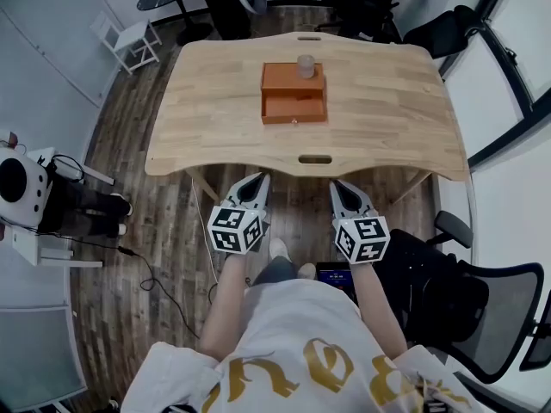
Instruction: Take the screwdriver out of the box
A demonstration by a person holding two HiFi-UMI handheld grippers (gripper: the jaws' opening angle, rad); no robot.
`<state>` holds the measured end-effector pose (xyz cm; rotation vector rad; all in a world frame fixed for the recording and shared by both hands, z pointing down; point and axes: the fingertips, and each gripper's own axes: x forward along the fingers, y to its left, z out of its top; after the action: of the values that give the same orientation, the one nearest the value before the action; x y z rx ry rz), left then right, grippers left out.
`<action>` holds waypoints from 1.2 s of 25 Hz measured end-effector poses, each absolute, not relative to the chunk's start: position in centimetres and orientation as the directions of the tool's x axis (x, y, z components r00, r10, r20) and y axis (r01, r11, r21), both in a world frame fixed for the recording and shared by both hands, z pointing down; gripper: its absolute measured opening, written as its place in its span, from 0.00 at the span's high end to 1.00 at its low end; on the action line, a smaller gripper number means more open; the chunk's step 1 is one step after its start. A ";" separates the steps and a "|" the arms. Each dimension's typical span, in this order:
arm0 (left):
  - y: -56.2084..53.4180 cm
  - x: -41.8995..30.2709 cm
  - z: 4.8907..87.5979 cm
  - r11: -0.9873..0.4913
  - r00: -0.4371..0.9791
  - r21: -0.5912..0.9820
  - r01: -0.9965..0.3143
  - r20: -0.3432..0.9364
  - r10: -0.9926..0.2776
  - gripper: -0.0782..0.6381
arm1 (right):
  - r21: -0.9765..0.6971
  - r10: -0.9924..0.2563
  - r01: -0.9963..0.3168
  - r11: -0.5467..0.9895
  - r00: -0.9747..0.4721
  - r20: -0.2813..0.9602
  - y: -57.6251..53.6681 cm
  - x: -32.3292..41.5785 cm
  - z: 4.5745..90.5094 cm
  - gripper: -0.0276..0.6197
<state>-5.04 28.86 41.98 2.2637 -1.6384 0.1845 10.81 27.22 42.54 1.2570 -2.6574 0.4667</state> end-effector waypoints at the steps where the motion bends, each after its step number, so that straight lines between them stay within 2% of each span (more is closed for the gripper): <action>1: 28.9 -5.0 42.0 -0.278 0.327 0.194 -0.941 0.300 -0.896 0.88 | -0.217 -0.723 -0.774 0.594 -0.633 0.277 27.2 10.9 42.6 0.94; 17: 25.5 -5.5 41.8 -0.282 0.331 0.200 -0.939 0.289 -0.898 0.88 | -0.264 -0.722 -0.766 0.586 -0.642 0.257 24.1 11.4 43.0 0.94; 30: 9.8 -8.6 43.6 -0.308 0.372 0.239 -0.921 0.304 -0.877 0.88 | -0.263 -0.717 -0.797 0.544 -0.604 0.347 9.6 8.5 46.3 0.94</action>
<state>-8.58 9.79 43.56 2.2691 -1.5673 0.1639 8.53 9.57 46.28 1.2818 -2.5813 0.5910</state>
